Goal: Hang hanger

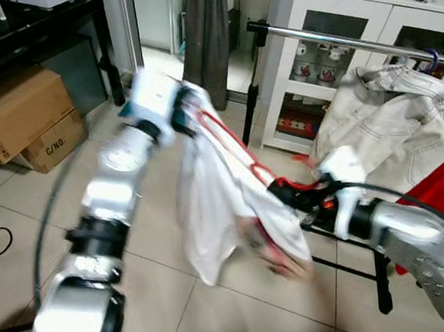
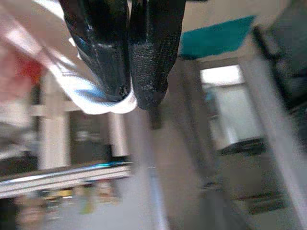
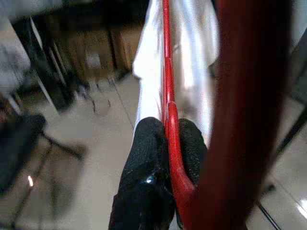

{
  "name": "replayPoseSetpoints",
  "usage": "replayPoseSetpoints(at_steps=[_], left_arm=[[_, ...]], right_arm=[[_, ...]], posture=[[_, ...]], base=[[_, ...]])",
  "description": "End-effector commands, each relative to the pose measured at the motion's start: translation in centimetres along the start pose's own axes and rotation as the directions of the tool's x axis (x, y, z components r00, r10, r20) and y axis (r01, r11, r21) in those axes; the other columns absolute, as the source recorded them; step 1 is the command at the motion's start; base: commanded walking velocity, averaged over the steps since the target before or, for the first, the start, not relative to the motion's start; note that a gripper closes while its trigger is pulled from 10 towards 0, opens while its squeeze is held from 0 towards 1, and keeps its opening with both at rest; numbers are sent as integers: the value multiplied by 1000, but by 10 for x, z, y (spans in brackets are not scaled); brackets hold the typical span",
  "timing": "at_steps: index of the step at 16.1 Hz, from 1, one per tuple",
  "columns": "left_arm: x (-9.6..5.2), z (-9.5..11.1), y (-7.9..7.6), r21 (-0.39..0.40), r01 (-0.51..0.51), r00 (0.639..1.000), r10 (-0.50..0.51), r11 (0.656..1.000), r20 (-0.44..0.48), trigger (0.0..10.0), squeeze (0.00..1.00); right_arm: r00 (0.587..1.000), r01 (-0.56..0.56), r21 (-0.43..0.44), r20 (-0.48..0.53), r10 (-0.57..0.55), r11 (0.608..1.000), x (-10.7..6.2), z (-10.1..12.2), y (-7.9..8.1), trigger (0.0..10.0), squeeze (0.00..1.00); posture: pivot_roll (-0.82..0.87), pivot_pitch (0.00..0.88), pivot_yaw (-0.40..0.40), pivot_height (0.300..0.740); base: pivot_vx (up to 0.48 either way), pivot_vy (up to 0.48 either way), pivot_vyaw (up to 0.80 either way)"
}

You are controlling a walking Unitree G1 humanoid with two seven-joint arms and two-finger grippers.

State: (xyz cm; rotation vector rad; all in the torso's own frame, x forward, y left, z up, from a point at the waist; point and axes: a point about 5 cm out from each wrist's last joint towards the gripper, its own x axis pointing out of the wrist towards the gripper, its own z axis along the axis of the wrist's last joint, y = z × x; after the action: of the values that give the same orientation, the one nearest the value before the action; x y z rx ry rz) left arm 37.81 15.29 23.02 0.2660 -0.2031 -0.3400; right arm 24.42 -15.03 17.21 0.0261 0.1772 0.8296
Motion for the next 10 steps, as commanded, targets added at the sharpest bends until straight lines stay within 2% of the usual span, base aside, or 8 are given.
replayPoseSetpoints(at_steps=[1, 2, 4, 5, 7, 8, 9, 10], left_arm=[[2, 10, 17, -20, -94, 995, 94, 995, 37, 0, 0], [1, 11, 27, -67, -148, 987, 152, 987, 45, 0, 0], [2, 9, 34, -133, -186, 980, 194, 973, 46, 0, 0], [4, 4, 29, -161, -161, 985, 169, 974, 32, 0, 0], [8, -5, -22, -184, 96, 995, -93, 978, 23, 0, 0], [7, -6, -32, -182, 142, 990, -140, 973, 25, 0, 0], [3, -5, -74, -215, 321, 947, -314, 922, 68, 0, 0], [-4, -3, -97, -231, 426, 904, -416, 874, 96, 0, 0]], right_arm=[[999, -20, 36, 44, 18, 999, -11, 3, -3, 0, 0], [998, -48, 62, 51, 45, 997, -15, 0, -1, 0, 0], [997, -72, 73, 40, 69, 995, -17, -5, 4, 0, 0], [996, -72, 84, 56, 67, 994, -16, -5, 7, 0, 0], [973, 128, 169, 169, -156, 977, 2, 7, -5, 0, 0], [961, 169, 193, 186, -205, 967, 5, 9, -9, 0, 0], [904, 262, 303, 256, -343, 916, 16, 18, -20, 0, 0], [873, 302, 341, 277, -402, 890, 21, 23, -24, 0, 0]], posture=[[23, 0, -69, 740], [22, 0, -68, 740], [22, 0, -67, 740], [22, 0, -65, 740], [21, 0, -61, 740], [21, 0, -61, 740], [14, 0, -49, 740], [9, 0, -44, 740]], base=[[0, 0, 0], [0, 0, 0], [0, 0, 0], [0, 0, 0], [0, 0, 0], [0, 0, 0], [0, 0, 0], [0, 0, 0]])
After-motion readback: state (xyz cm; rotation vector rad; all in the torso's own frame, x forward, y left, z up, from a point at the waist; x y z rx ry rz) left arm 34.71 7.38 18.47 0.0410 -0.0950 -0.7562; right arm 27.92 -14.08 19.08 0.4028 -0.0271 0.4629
